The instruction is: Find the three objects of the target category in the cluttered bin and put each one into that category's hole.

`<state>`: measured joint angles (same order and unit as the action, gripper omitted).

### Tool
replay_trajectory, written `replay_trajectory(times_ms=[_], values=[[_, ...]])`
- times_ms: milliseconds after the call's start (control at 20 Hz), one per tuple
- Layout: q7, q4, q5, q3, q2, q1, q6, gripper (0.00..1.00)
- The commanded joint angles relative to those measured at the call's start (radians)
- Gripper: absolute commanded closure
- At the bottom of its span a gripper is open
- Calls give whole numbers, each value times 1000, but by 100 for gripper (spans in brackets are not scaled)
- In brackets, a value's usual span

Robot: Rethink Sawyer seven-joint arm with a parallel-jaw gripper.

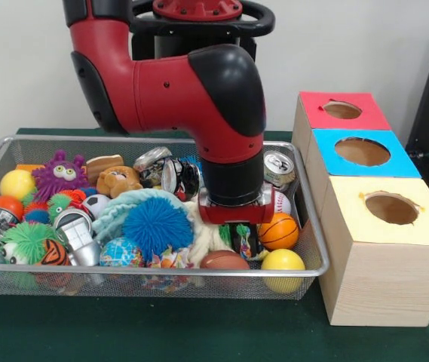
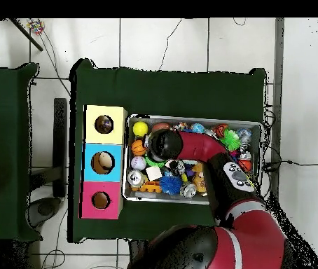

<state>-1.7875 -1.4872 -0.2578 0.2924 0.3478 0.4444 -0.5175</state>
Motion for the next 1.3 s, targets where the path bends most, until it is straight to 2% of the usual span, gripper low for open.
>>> replay_trajectory(times_ms=[50, 250, 400, 850, 1050, 1300], values=[[31, -64, 27, 93, 71, 64, -86, 100], [36, -71, 57, 124, 155, 86, -137, 100], [15, -74, 56, 111, 203, 77, -151, 100], [-28, -76, 87, 102, 288, 54, -216, 100], [-26, -99, 107, 97, 339, 48, -253, 100], [-11, -118, 122, 99, 369, 52, -272, 100]])
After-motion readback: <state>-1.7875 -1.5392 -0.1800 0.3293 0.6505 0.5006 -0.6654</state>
